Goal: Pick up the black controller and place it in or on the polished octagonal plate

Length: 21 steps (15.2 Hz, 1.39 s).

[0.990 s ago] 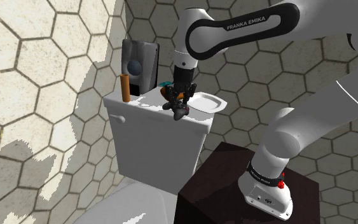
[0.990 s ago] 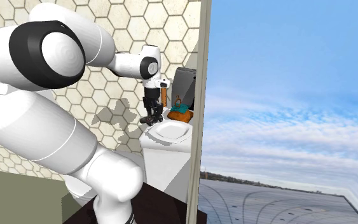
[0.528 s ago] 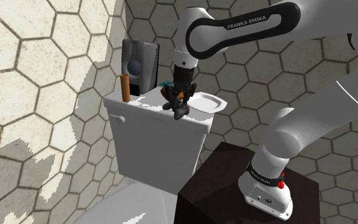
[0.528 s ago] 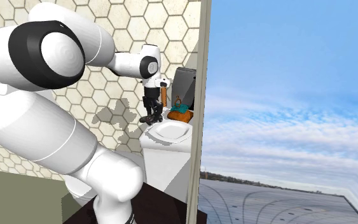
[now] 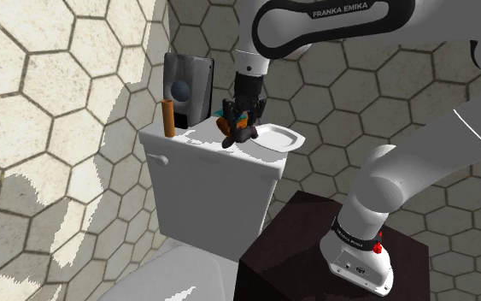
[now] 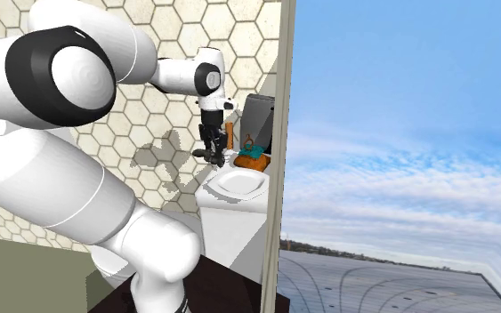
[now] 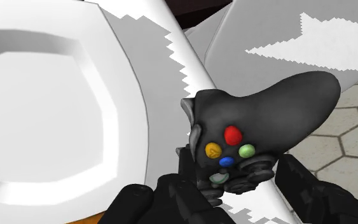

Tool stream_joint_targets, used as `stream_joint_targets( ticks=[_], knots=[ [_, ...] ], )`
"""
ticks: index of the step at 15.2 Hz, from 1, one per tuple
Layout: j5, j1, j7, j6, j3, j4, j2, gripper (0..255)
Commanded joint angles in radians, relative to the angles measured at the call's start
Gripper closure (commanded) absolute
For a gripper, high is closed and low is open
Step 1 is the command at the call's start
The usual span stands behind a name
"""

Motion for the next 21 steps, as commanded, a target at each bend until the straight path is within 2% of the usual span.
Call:
stream_joint_targets(
  ticks=[1,8,15,21],
  knots=[
    [-0.002,-0.001,0.002,-0.027,-0.002,0.027,0.0,255],
    [-0.011,-0.005,0.009,-0.12,-0.011,0.123,0.003,255],
    [-0.07,-0.052,-0.152,-0.179,-0.151,0.045,-0.117,255],
    [-0.136,-0.095,-0.273,-0.22,-0.26,0.022,-0.172,255]
  ],
)
